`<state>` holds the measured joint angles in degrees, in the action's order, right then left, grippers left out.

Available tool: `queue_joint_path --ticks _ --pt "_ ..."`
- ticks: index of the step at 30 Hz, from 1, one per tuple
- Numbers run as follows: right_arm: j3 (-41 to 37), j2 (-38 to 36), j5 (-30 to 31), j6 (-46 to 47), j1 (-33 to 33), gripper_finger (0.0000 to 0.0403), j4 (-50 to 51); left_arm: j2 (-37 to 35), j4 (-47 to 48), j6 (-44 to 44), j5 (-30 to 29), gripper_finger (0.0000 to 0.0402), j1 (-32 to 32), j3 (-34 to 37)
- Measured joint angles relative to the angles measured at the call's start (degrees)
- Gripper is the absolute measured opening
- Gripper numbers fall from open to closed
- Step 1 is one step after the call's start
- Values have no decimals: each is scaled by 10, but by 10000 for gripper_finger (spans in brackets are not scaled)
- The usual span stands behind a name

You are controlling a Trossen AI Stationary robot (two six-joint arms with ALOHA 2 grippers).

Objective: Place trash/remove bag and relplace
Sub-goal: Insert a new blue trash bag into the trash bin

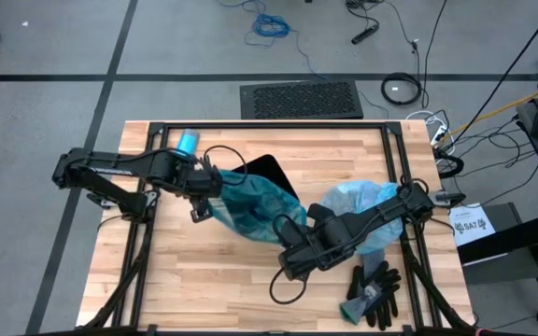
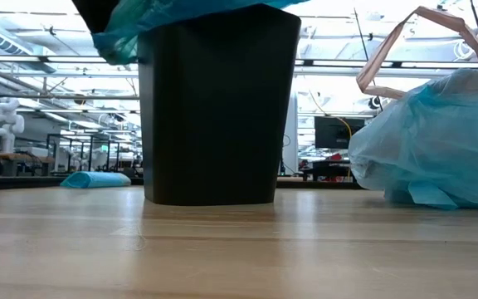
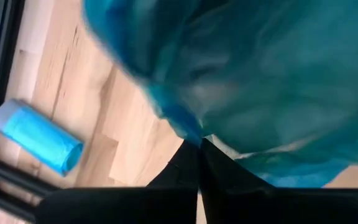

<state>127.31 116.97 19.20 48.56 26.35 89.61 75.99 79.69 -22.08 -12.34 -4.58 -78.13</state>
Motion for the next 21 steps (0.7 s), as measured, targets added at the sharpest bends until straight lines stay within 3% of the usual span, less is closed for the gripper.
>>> queue_joint_path --ticks 16,21 --pt "0 -56 11 -12 0 0 -13 0 -29 -1 -25 17 1 0" --pt "0 -73 45 -10 -1 24 4 0 -29 -20 -25 18 0 0"
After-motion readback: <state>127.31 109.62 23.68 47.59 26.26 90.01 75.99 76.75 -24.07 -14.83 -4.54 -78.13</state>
